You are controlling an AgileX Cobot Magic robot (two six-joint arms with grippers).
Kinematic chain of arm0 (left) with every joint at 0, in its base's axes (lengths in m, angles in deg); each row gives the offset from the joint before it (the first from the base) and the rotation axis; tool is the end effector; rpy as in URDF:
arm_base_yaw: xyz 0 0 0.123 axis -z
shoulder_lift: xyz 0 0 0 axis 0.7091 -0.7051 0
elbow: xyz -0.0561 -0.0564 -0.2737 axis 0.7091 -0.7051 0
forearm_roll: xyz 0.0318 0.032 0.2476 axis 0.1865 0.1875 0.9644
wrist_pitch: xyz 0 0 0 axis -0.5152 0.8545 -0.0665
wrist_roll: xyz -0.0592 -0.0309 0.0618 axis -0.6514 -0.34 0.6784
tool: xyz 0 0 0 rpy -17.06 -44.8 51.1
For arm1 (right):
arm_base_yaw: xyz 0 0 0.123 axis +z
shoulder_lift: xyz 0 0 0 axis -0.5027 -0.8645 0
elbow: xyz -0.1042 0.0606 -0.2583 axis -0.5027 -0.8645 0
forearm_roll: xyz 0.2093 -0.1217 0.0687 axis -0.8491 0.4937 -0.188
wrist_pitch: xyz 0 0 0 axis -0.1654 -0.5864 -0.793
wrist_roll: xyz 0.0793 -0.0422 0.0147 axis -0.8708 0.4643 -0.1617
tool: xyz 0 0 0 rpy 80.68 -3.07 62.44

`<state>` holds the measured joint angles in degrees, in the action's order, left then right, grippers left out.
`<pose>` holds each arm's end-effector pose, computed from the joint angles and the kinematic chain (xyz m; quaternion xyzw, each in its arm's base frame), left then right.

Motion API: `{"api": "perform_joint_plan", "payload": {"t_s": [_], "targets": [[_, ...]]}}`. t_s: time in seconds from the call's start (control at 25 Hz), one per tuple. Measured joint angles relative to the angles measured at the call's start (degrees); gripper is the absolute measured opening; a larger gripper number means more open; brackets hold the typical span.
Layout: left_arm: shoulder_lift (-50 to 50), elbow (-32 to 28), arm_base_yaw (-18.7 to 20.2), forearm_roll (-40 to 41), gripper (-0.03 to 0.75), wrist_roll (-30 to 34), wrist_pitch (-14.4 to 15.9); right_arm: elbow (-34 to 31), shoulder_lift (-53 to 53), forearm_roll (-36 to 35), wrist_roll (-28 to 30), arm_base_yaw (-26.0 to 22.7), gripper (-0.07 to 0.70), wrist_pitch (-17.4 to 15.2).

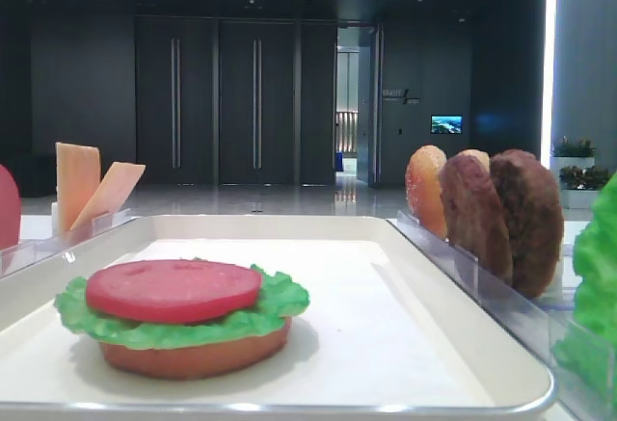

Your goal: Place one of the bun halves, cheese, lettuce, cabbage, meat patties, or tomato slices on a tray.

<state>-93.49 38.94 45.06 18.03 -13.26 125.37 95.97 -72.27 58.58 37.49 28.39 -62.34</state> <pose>0.0257 0.0050 0.2637 -0.0150 0.9173 0.0235 0.3972 -0.0105 -0.0064 0.2735 0.0332 0.8663 -0.0396 0.4968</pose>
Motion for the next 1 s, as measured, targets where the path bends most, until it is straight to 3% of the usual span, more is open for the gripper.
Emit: {"api": "perform_joint_plan", "payload": {"t_s": [0.4, 1.0], "targets": [[12.69, 0.00, 0.00, 0.00, 0.549, 0.00, 0.22, 0.00, 0.00, 0.00, 0.00, 0.00, 0.538, 0.00], [12.77, 0.00, 0.00, 0.00, 0.545, -0.01, 0.22, 0.00, 0.00, 0.00, 0.00, 0.00, 0.538, 0.00]]}}
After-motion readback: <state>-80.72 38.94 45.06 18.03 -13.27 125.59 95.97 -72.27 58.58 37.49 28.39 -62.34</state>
